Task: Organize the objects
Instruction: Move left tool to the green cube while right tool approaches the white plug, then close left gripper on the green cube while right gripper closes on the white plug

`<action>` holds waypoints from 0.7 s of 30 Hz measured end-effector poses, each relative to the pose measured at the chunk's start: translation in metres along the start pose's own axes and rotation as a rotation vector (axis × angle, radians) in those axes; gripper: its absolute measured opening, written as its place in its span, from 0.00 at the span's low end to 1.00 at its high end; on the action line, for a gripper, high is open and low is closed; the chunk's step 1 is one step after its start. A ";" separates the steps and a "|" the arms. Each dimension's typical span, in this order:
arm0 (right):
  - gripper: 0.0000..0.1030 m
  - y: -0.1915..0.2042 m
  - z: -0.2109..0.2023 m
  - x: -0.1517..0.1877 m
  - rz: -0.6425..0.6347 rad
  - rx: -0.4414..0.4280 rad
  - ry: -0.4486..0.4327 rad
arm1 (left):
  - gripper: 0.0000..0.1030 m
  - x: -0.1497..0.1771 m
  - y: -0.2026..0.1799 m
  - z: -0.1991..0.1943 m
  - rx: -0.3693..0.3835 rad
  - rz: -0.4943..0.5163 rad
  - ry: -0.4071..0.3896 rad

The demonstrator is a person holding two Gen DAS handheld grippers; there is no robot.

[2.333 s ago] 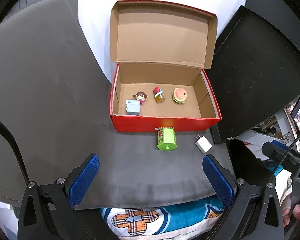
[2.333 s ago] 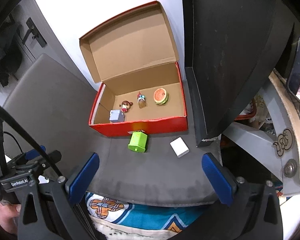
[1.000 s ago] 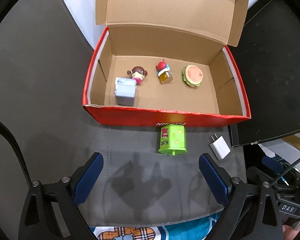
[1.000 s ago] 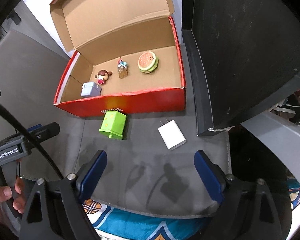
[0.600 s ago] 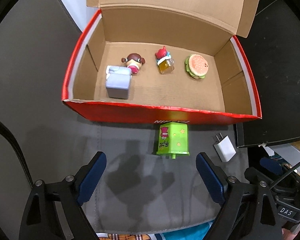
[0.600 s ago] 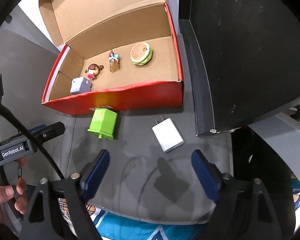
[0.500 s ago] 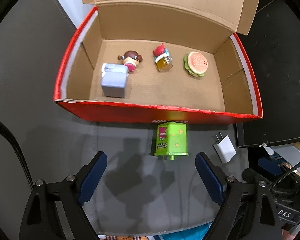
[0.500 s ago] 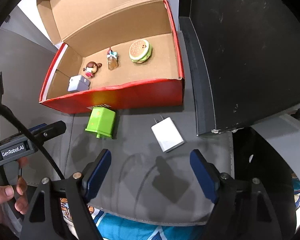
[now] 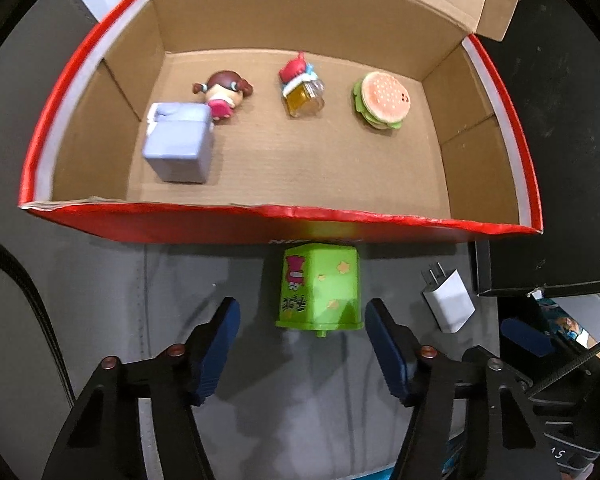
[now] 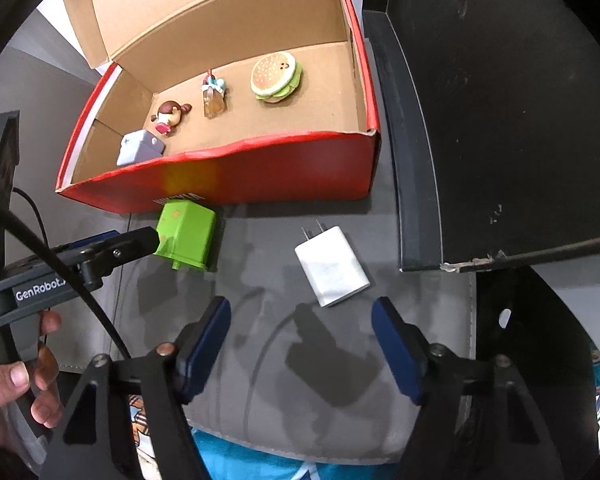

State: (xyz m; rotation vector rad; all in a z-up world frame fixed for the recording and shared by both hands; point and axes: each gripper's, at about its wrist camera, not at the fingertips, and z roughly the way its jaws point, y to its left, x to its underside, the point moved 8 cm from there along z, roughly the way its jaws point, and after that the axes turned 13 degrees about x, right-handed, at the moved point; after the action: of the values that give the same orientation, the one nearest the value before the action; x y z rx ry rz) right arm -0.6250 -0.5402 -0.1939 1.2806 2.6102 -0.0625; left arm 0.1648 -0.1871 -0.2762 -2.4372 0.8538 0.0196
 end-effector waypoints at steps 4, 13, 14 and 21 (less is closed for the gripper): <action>0.70 -0.004 0.010 -0.001 -0.013 0.011 0.018 | 0.53 0.000 -0.001 0.012 0.005 0.000 0.020; 0.70 -0.005 0.025 -0.002 -0.046 0.029 0.043 | 0.49 -0.002 -0.005 0.025 0.005 0.014 0.037; 0.70 -0.005 0.027 -0.002 -0.046 0.027 0.047 | 0.49 -0.002 -0.005 0.025 0.005 0.011 0.037; 0.70 -0.004 0.036 -0.001 -0.047 0.009 0.064 | 0.48 0.003 -0.004 0.024 0.001 0.007 0.047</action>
State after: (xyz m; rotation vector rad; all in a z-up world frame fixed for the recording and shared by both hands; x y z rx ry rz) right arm -0.6204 -0.5487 -0.2286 1.2444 2.6966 -0.0415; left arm 0.1734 -0.1739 -0.2946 -2.4423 0.8830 -0.0361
